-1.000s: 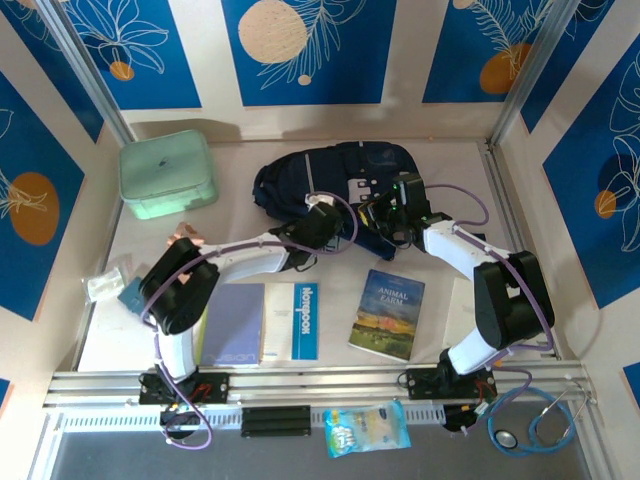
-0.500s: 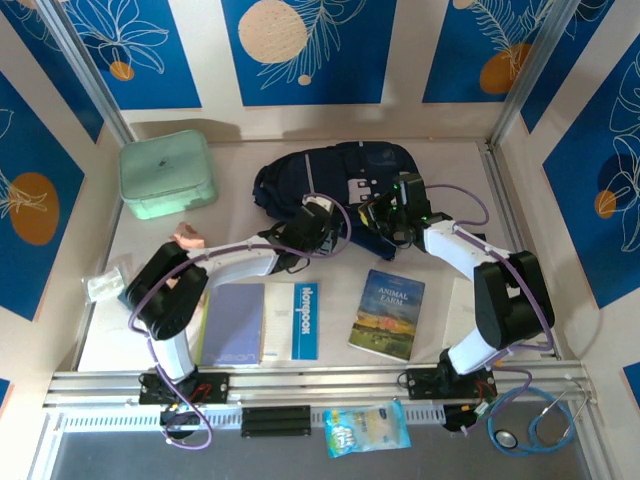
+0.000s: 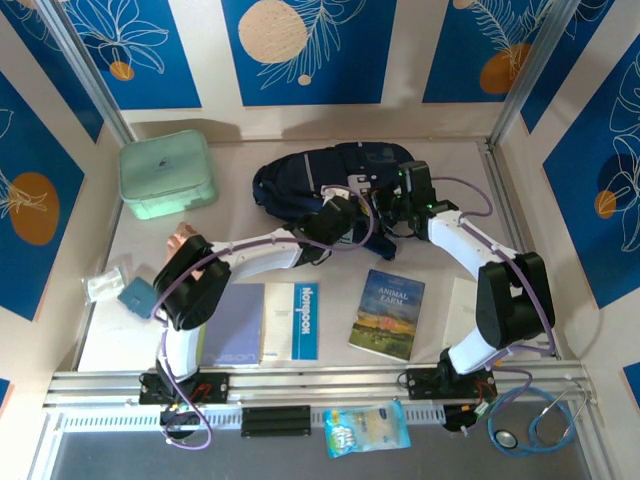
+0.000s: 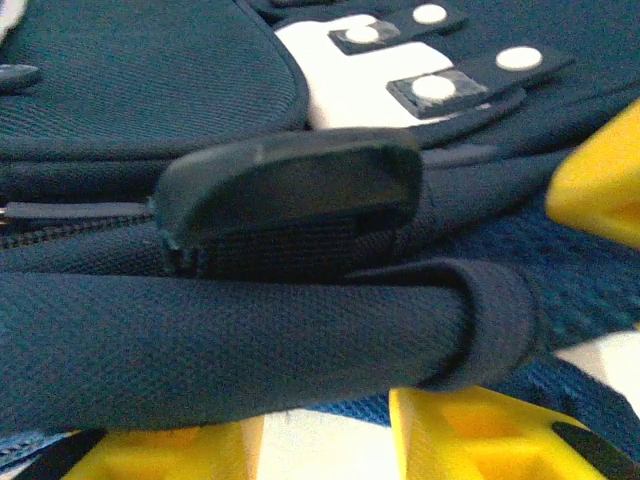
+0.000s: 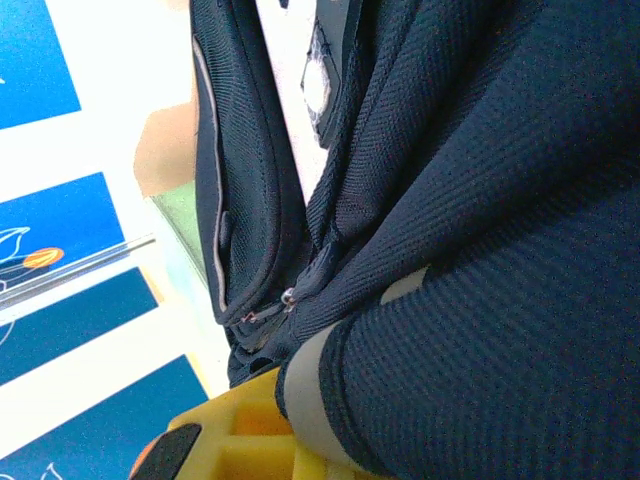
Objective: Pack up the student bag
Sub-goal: Unzip the student bag at the top-center of the table.
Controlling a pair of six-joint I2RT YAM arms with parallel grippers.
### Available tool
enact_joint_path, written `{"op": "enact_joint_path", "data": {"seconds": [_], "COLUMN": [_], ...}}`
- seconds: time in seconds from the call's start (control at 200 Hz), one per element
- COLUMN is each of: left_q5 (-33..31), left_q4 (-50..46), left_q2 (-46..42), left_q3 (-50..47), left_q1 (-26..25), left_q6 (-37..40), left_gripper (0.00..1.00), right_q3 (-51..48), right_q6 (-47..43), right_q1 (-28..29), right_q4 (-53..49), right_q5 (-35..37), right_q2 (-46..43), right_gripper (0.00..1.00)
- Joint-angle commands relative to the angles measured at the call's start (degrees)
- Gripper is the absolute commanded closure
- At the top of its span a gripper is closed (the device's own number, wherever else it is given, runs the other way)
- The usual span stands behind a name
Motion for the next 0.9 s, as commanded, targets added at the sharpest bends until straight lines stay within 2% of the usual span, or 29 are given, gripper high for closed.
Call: {"op": "enact_joint_path", "data": {"seconds": [0.0, 0.21, 0.385, 0.465, 0.565, 0.71, 0.815, 0.895], "left_q5": [-4.47, -4.37, -3.92, -3.6, -3.88, -3.65, -2.34, -1.55], "left_q4": [-2.37, -2.85, -3.5, -3.74, -3.74, -3.25, -1.84, -0.59], "left_q2": [1.49, 2.36, 3.14, 3.64, 3.83, 3.61, 3.26, 3.23], "left_q3": [3.26, 5.49, 7.07, 7.57, 7.96, 7.92, 7.36, 6.87], "left_q1": [-0.39, -0.34, -0.42, -0.36, -0.41, -0.37, -0.39, -0.35], "left_q6": [-1.38, -0.89, -0.32, -0.18, 0.11, 1.06, 2.06, 2.5], "left_gripper": [0.67, 0.82, 0.89, 0.88, 0.82, 0.81, 0.75, 0.78], "right_q3": [3.16, 4.69, 4.6, 4.6, 4.6, 4.33, 4.25, 4.16], "right_q6": [1.73, 1.48, 1.49, 1.5, 1.33, 1.24, 1.25, 1.32], "right_q1": [0.05, -0.39, -0.52, -0.5, -0.5, -0.55, -0.54, -0.58], "right_q4": [-0.48, -2.68, -2.53, -2.34, -2.2, -1.67, -1.46, -1.39], "right_q5": [-5.84, -6.1, -6.39, -6.62, -6.81, -7.03, -6.91, -6.9], "right_q2": [-2.76, -2.81, -2.86, -2.72, -2.64, -2.55, -2.45, -2.28], "right_gripper": [1.0, 1.0, 1.0, 1.0, 1.0, 1.0, 1.0, 1.0]}}
